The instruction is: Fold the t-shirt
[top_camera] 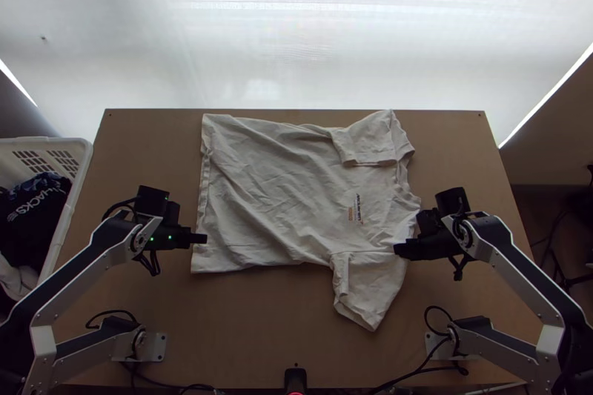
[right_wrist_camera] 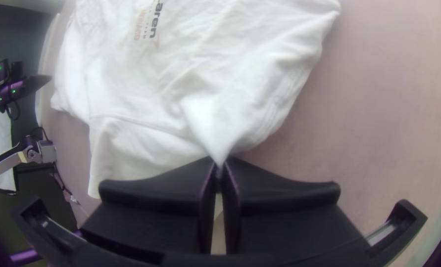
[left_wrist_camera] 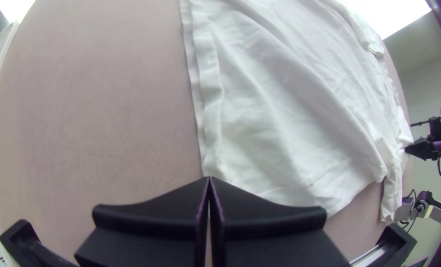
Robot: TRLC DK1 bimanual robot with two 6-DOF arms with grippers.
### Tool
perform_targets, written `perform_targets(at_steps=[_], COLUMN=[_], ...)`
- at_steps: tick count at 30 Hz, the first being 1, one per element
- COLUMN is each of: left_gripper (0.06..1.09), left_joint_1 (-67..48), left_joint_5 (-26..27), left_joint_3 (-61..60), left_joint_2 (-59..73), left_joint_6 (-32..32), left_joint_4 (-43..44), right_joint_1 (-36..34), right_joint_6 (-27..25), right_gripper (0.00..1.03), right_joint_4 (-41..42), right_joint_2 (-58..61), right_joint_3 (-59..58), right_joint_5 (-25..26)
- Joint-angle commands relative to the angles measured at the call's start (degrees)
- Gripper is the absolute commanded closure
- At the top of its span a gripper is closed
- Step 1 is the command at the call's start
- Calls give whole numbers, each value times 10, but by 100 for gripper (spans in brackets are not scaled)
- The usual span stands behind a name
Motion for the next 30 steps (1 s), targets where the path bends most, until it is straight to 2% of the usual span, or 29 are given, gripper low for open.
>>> perform_targets(at_steps=[1,4,8,18,19,20,23,26,30], left_gripper=[75,58,42,43,46,57,106,105,105], left_joint_1=[10,-6,-32,-40,-40,-41,-39,-41,-40], left_joint_5=[-2,-1,-1,-1,-1,-1,-1,-1,-1], left_joint_3=[20,22,24,22,19,15,-10,-30,-35], left_joint_2=[-11,-11,4,25,25,24,5,4,14], left_joint_6=[11,15,15,8,5,-1,-22,-19,-23], left_joint_4=[-46,-72,-99,-93,-85,-74,9,52,60], right_joint_1=[-1,0,0,-2,-1,-2,-1,-2,-4], right_joint_6=[0,0,0,0,0,0,0,0,0], right_gripper=[100,100,100,100,100,100,100,100,100], right_joint_4=[0,0,-1,0,0,0,0,0,0], right_joint_2=[-4,-4,-4,-7,-7,-7,-7,-8,-14], right_joint_3=[-1,0,0,-2,-2,-2,-2,-3,-5], right_joint_5=[0,0,0,0,0,0,0,0,0])
